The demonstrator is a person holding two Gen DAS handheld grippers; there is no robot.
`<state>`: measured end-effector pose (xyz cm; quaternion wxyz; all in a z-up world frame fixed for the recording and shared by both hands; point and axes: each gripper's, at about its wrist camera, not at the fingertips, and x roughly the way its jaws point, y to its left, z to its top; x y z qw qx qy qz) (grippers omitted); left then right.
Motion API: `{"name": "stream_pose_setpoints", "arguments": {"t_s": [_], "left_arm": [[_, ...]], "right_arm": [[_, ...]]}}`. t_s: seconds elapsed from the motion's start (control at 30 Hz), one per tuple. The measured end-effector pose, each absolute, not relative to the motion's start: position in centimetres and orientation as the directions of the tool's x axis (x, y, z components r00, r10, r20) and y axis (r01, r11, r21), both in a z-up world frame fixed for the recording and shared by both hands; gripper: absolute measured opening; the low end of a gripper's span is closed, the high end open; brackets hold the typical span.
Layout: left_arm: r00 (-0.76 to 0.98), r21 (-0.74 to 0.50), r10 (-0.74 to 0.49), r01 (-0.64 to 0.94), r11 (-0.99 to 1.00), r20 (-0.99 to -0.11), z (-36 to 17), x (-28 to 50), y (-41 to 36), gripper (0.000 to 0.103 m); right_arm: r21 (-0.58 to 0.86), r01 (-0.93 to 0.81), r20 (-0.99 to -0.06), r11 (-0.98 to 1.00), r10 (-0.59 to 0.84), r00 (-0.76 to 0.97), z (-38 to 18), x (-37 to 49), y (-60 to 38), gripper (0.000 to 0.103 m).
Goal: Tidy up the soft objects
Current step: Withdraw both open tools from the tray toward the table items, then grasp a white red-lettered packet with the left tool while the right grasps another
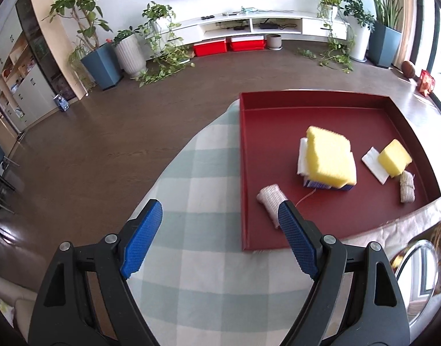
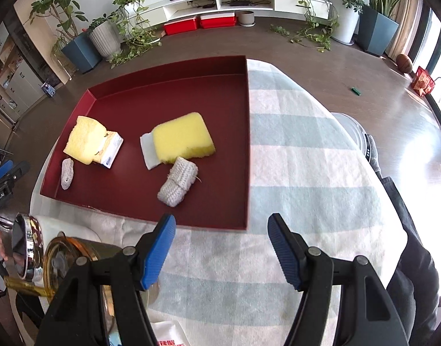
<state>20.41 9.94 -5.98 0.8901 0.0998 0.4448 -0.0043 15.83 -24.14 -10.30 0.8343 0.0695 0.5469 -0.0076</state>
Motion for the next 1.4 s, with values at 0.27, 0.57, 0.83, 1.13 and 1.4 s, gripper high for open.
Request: {"name": "stream_pose_setpoints", "arguments": {"t_s": [0.27,0.57,0.83,1.13,1.4], "left_arm": [[0.580,0.170,0.113,0.045,0.984,-0.807,-6.8,16.1,13.2,0.083],[0.542,0.156,0.104,0.050,0.987,-0.834,-8.1,10.9,13.9,0.083],[0.520,0.156,0.078,0.107,0.982,-0.851,-9.2,7.3,11.8,0.083],[0.497,0.134,-0.003,0.240,0.961,-0.868,-9.2,3.7,7.3,0.083],[0.432,0.138,-0.037,0.367,0.920,-0.901,-11.2,0.2,3.5,0.083]], "right_arm": [[0.090,0.136,-0.919,0.987,0.029,0.394,-10.8,11.0,-26.1,0.069],[0.124,0.160,-0.932,0.979,0.060,0.357,-12.9,5.3,-26.4,0.069],[0.147,0.135,-0.939,0.980,0.096,0.331,-14.5,2.8,-24.6,0.069],[0.170,0.096,-0.932,0.981,0.129,0.337,-14.4,1.9,-22.6,0.069],[0.167,0.040,-0.937,0.985,0.146,0.319,-15.0,2.3,-20.7,0.069]]}}
